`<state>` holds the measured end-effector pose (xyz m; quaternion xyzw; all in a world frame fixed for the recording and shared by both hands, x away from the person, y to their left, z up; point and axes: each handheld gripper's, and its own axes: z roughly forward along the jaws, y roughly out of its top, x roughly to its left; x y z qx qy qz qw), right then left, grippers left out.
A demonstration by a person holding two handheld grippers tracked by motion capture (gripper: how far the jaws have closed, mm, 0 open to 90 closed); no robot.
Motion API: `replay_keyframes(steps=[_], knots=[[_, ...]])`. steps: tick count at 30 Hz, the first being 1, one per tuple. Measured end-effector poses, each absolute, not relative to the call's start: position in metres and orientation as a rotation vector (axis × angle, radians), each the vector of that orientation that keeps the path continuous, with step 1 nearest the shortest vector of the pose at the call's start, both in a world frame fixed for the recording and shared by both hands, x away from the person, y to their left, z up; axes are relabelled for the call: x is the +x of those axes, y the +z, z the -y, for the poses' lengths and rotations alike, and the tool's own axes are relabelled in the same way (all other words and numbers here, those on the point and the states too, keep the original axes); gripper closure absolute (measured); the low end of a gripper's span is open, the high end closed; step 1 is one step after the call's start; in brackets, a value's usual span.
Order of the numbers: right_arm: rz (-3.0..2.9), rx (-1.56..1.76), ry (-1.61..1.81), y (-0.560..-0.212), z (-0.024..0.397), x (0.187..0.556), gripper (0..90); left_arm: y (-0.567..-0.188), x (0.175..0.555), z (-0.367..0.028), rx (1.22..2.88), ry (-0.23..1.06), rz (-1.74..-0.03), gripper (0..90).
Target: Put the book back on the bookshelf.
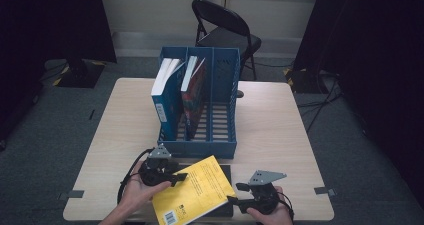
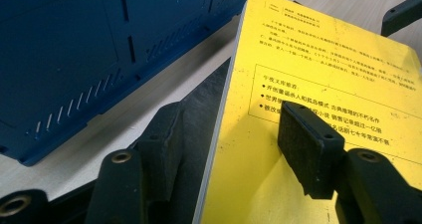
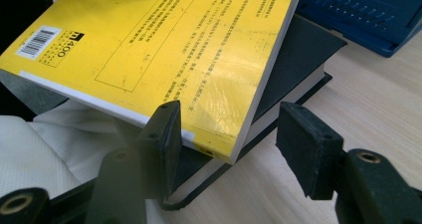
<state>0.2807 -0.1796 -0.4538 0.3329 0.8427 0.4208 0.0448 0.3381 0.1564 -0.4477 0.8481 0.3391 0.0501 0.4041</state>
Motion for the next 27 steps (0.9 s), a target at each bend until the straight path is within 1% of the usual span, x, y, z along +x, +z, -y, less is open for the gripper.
replay_keyframes(steps=[2, 3, 5, 7, 9, 11, 13, 15, 18, 22, 23, 27], knots=[[-2.581, 1.009, 1.285, -0.454, 0.180, 0.280, 44.1, -0.447, 0.335, -0.156, 2.151, 0.164, -0.842, 43.3], [-2.590, 0.998, 1.272, -0.455, 0.179, 0.279, 44.3, -0.447, 0.335, -0.156, 2.147, 0.163, -0.844, 43.3], [-2.583, 0.991, 1.273, -0.456, 0.177, 0.277, 43.5, -0.448, 0.337, -0.157, 2.125, 0.099, -0.860, 46.1], [-2.594, 0.981, 1.269, -0.455, 0.177, 0.279, 42.8, -0.449, 0.336, -0.158, 2.109, 0.043, -0.851, 57.6], [-2.608, 0.987, 1.277, -0.456, 0.178, 0.281, 42.8, -0.449, 0.333, -0.157, 2.105, 0.077, -0.846, 57.3], [-2.622, 1.000, 1.296, -0.457, 0.179, 0.284, 43.1, -0.448, 0.332, -0.157, 2.115, 0.072, -0.861, 57.3], [-2.627, 1.019, 1.319, -0.458, 0.180, 0.286, 46.8, -0.447, 0.330, -0.159, 2.126, 0.068, -0.881, 57.3], [-2.627, 1.009, 1.311, -0.457, 0.179, 0.287, 48.5, -0.445, 0.326, -0.159, 2.145, 0.083, -0.872, 57.1], [-2.625, 1.001, 1.307, -0.456, 0.178, 0.290, 51.2, -0.446, 0.324, -0.166, 2.126, 0.034, -0.907, 56.5], [-2.631, 1.010, 1.297, -0.455, 0.175, 0.297, 55.6, -0.445, 0.318, -0.172, 2.139, 0.033, -0.911, 56.6], [-2.627, 1.010, 1.298, -0.455, 0.173, 0.298, 58.0, -0.445, 0.316, -0.173, 2.137, 0.037, -0.915, 56.5], [-2.622, 0.995, 1.274, -0.453, 0.167, 0.308, 59.2, -0.446, 0.306, -0.184, 2.125, 0.008, -0.925, 56.1]])
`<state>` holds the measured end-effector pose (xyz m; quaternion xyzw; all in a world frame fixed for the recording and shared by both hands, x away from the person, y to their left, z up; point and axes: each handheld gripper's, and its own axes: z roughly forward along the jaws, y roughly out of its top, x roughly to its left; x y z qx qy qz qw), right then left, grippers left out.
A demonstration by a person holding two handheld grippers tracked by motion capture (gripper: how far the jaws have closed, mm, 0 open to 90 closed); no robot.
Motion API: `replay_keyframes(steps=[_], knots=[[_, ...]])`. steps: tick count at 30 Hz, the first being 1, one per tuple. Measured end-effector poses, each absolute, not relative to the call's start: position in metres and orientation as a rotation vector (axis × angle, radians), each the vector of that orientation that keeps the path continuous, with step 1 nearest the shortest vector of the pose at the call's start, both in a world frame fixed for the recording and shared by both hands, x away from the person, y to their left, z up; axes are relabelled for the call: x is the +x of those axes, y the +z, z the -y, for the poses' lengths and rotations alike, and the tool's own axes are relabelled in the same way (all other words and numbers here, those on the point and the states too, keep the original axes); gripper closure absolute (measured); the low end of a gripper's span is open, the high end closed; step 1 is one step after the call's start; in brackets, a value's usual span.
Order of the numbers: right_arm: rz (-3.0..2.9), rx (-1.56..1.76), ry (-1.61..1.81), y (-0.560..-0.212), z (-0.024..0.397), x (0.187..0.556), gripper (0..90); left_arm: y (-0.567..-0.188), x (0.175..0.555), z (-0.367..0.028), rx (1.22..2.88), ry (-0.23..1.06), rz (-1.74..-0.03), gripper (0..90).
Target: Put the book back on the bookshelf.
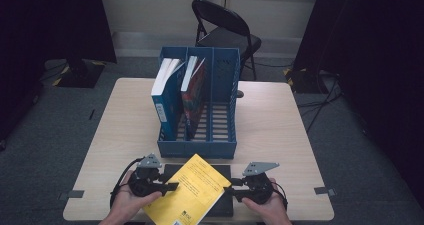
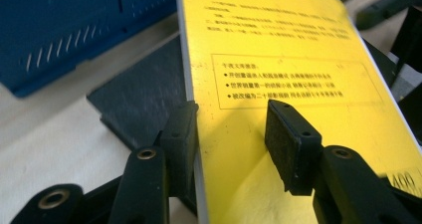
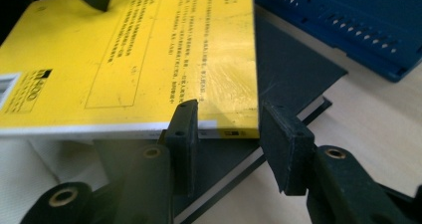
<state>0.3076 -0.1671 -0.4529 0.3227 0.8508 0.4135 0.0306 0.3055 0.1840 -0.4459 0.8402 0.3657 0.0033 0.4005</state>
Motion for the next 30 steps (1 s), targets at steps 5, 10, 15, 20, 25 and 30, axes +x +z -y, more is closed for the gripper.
replay_keyframes(steps=[5, 10, 15, 20, 25, 30], knots=[[-2.620, 0.951, 1.240, -0.451, 0.156, 0.321, 60.1, -0.447, 0.300, -0.195, 2.101, -0.001, -0.938, 59.5], [-2.578, 0.913, 1.260, -0.453, 0.149, 0.329, 60.5, -0.449, 0.312, -0.198, 2.075, -0.034, -0.964, 57.0], [-2.570, 0.954, 1.285, -0.455, 0.147, 0.326, 55.8, -0.452, 0.320, -0.196, 2.054, -0.018, -0.976, 50.6], [-2.544, 0.903, 1.277, -0.452, 0.140, 0.316, 56.1, -0.452, 0.316, -0.193, 2.056, -0.003, -0.960, 52.4], [-2.550, 0.914, 1.284, -0.453, 0.136, 0.323, 57.0, -0.449, 0.308, -0.198, 2.068, -0.035, -1.017, 50.9], [-2.562, 0.893, 1.258, -0.451, 0.127, 0.332, 58.6, -0.447, 0.303, -0.204, 2.078, -0.037, -1.034, 52.5]])
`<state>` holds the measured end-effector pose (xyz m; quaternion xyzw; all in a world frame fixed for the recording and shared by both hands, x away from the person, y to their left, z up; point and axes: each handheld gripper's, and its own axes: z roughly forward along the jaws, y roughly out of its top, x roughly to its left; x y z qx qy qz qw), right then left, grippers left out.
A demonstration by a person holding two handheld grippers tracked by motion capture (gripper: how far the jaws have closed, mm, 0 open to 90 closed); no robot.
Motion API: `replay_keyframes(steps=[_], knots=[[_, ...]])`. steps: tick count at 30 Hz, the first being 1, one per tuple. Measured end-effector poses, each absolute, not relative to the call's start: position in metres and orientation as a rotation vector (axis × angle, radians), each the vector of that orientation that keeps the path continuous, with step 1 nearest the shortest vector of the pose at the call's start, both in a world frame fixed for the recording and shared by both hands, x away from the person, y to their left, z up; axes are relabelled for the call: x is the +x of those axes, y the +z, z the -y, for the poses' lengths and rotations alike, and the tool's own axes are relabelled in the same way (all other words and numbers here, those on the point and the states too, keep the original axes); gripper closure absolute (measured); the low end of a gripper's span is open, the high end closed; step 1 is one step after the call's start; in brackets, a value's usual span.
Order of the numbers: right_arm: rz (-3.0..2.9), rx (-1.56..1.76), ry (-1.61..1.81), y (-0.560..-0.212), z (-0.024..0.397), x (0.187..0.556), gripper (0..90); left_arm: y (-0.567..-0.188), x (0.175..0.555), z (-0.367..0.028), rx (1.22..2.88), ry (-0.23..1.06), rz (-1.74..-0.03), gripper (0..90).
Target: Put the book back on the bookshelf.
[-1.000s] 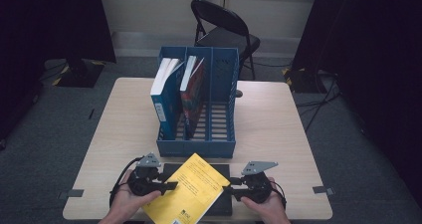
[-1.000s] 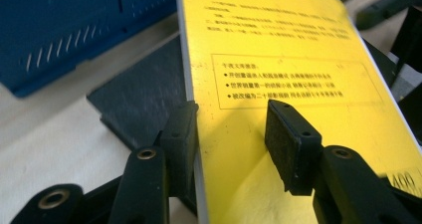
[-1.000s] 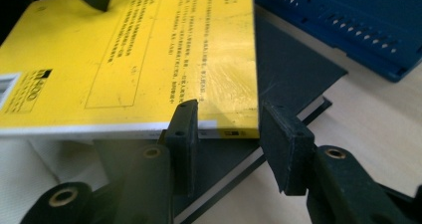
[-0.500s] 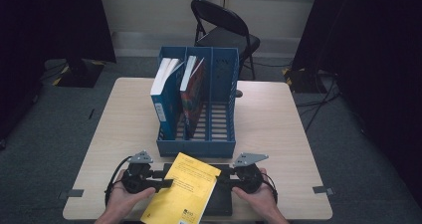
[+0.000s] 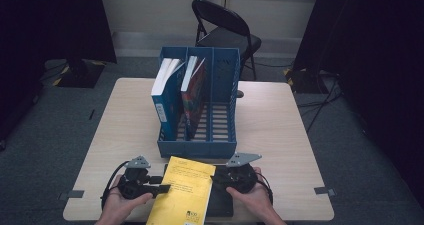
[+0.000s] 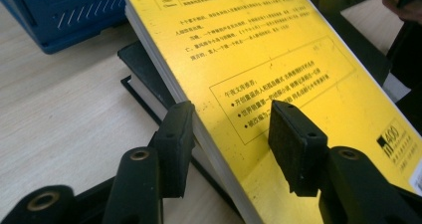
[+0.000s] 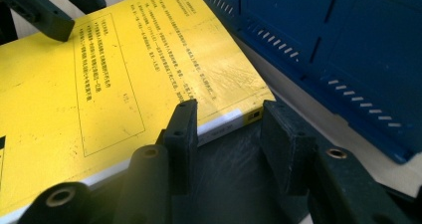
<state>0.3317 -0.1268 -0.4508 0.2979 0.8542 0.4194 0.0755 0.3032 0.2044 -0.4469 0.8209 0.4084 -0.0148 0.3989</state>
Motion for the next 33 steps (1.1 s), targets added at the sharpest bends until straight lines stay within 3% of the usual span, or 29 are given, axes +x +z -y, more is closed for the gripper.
replay_keyframes(steps=[3, 6, 7, 10, 14, 19, 27, 33], knots=[[-2.560, 0.899, 1.262, -0.451, 0.124, 0.337, 58.6, -0.450, 0.306, -0.206, 2.056, -0.051, -1.055, 49.5], [-2.539, 0.912, 1.290, -0.454, 0.123, 0.337, 58.6, -0.451, 0.309, -0.203, 2.052, -0.037, -1.094, 37.2], [-2.542, 0.910, 1.283, -0.454, 0.123, 0.337, 58.5, -0.451, 0.310, -0.203, 2.047, -0.058, -1.094, 39.4], [-2.550, 0.921, 1.278, -0.456, 0.124, 0.336, 57.6, -0.453, 0.313, -0.204, 2.044, -0.054, -1.094, 34.9], [-2.546, 0.931, 1.276, -0.457, 0.125, 0.336, 55.3, -0.452, 0.316, -0.204, 2.023, -0.058, -1.091, 43.3], [-2.536, 0.946, 1.299, -0.459, 0.126, 0.335, 55.2, -0.454, 0.318, -0.202, 2.010, -0.077, -1.117, 40.2], [-2.540, 0.955, 1.309, -0.460, 0.128, 0.336, 54.8, -0.449, 0.317, -0.204, 2.012, -0.046, -1.094, 47.6], [-2.539, 0.960, 1.311, -0.461, 0.128, 0.335, 54.8, -0.443, 0.316, -0.205, 1.991, -0.062, -1.072, 45.8]])
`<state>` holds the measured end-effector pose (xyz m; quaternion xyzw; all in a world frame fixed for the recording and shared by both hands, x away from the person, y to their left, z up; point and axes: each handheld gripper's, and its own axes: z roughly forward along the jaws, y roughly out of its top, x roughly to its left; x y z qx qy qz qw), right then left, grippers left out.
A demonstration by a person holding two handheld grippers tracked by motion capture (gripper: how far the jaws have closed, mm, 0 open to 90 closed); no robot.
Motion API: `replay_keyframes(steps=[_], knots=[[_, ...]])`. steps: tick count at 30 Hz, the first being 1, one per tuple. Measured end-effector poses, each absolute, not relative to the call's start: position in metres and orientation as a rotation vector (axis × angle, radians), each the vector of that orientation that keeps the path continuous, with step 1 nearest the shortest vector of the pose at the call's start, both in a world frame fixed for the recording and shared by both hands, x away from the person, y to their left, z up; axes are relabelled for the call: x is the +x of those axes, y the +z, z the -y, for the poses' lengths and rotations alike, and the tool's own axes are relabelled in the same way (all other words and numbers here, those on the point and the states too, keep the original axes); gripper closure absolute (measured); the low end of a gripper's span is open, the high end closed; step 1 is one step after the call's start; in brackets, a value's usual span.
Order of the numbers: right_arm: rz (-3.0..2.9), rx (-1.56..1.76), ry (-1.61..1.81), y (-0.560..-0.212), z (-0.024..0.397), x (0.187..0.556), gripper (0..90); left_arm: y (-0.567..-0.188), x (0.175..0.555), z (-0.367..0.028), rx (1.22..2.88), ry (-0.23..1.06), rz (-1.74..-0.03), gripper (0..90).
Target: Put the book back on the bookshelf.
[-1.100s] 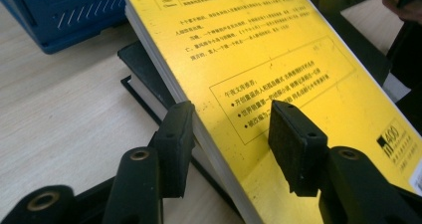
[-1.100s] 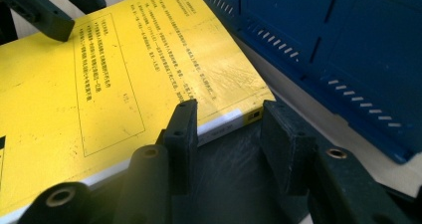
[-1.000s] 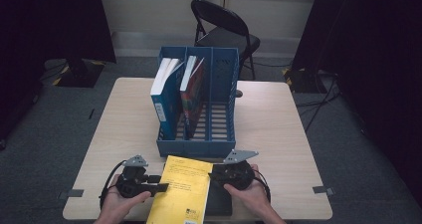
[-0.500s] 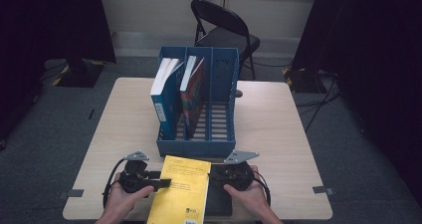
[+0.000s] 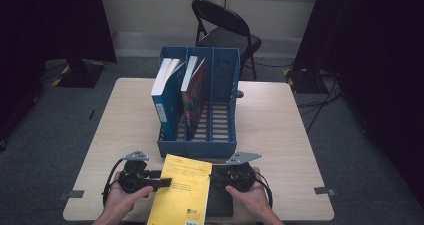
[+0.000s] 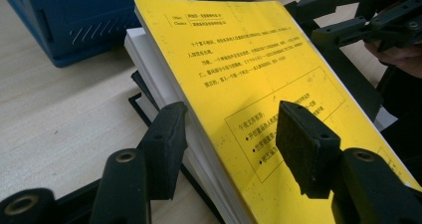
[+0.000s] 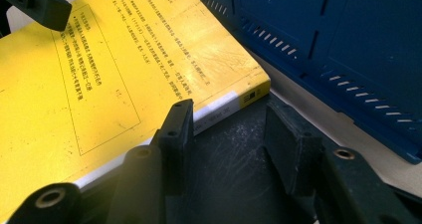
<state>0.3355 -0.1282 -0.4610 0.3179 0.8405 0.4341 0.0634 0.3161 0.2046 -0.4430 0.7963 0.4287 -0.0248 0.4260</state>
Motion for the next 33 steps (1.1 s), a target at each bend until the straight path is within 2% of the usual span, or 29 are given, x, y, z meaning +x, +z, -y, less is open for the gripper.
replay_keyframes(steps=[7, 9, 12, 16, 20, 29, 33], knots=[[-2.535, 0.962, 1.311, -0.461, 0.128, 0.335, 54.7, -0.440, 0.315, -0.205, 1.988, -0.077, -1.045, 46.4], [-2.534, 0.960, 1.310, -0.461, 0.128, 0.335, 54.7, -0.445, 0.313, -0.201, 1.979, -0.179, -1.015, 49.7], [-2.533, 0.961, 1.305, -0.461, 0.128, 0.335, 54.7, -0.441, 0.308, -0.194, 2.014, -0.110, -1.033, 50.5], [-2.534, 0.960, 1.305, -0.461, 0.128, 0.335, 54.7, -0.445, 0.315, -0.191, 2.013, -0.149, -1.022, 47.2], [-2.529, 0.959, 1.300, -0.461, 0.128, 0.335, 52.1, -0.448, 0.323, -0.191, 1.981, -0.189, -1.029, 47.6], [-2.523, 0.989, 1.262, -0.459, 0.127, 0.336, 44.4, -0.450, 0.336, -0.183, 1.971, -0.232, -1.000, 52.3], [-2.528, 0.964, 1.285, -0.454, 0.124, 0.333, 43.1, -0.449, 0.340, -0.177, 1.980, -0.265, -0.949, 58.7]])
